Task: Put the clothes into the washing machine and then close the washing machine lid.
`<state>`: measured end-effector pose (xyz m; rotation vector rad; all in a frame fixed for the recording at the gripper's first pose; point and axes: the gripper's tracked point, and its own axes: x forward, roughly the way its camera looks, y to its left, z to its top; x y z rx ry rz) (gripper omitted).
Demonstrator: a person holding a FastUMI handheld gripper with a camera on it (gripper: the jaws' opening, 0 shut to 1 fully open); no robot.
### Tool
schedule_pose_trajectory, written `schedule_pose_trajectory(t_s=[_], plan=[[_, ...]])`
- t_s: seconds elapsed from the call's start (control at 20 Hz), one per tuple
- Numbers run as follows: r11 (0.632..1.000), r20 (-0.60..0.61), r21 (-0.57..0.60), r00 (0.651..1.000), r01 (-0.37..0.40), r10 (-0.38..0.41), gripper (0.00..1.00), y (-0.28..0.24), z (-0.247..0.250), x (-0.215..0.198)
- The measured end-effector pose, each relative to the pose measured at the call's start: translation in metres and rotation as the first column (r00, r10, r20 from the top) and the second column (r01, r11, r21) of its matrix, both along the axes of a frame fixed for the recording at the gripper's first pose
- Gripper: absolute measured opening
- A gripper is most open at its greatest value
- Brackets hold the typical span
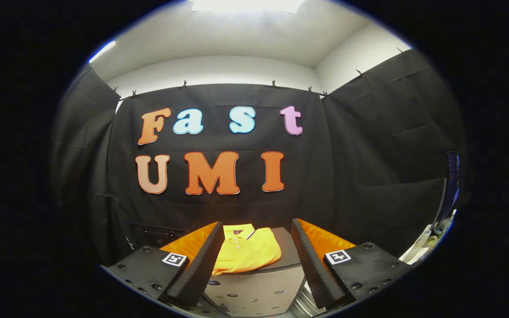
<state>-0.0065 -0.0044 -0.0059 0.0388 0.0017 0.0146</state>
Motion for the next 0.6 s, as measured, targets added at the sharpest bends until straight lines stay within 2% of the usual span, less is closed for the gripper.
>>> schedule_pose_trajectory(t_s=[0.6], plan=[[1.000, 0.005, 0.000, 1.000, 0.014, -0.014, 0.98, -0.0083, -0.0032, -0.0044]])
